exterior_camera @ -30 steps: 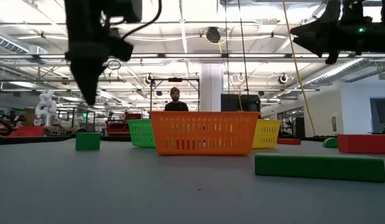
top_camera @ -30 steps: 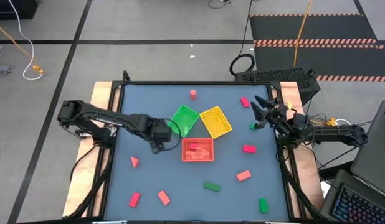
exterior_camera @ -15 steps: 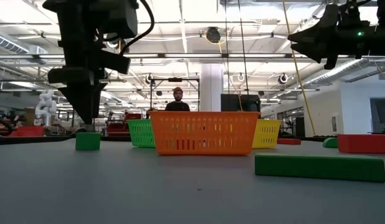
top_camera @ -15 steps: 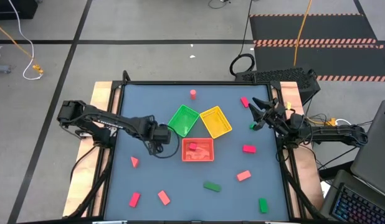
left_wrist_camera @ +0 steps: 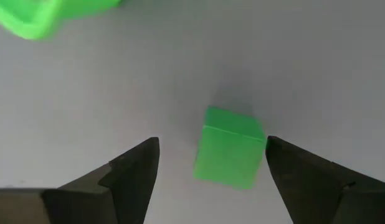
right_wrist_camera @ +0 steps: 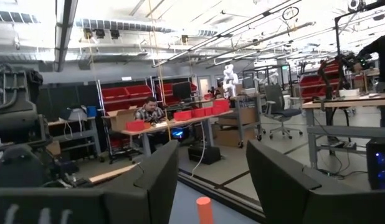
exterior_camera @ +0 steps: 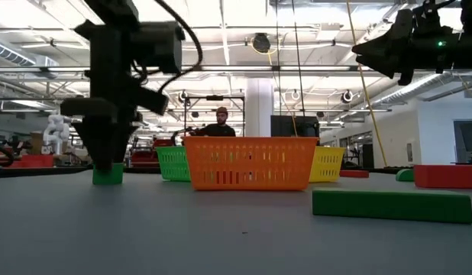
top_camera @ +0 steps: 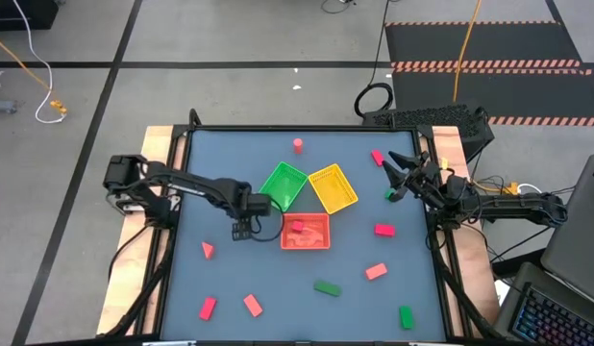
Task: Sort & place blocks by color
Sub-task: Put the green block into the green bin
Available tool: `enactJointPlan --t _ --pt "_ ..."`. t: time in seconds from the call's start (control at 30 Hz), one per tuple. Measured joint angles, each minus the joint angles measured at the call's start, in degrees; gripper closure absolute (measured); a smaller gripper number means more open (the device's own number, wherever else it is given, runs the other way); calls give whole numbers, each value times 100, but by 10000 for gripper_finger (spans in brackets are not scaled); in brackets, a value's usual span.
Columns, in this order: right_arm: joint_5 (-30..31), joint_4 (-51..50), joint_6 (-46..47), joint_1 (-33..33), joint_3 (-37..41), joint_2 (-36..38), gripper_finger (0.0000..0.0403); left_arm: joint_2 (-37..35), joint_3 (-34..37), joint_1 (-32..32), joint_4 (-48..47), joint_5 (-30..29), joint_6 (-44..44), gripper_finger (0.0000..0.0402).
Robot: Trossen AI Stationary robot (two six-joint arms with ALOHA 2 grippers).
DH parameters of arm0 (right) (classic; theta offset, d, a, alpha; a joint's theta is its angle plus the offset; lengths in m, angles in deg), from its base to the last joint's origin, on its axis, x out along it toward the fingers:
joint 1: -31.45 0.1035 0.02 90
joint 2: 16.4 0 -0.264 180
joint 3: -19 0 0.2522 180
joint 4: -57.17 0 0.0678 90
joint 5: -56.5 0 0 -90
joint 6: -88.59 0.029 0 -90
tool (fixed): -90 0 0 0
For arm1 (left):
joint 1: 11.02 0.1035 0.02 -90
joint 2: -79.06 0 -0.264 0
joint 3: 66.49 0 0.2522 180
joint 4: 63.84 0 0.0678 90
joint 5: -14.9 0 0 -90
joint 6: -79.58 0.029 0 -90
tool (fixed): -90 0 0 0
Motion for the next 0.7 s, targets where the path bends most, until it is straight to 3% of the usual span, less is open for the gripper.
enactJointPlan --t 0.23,0.43,0.7 --pt "2 -54 -46 0 0 -2 218 344 -7 120 -5 76 206 158" --pt "2 -172 -45 0 -1 -2 218 222 -7 33 -106 60 263 274" --pt "2 -261 -44 0 -2 0 218 -482 -21 -31 -141 317 273 273"
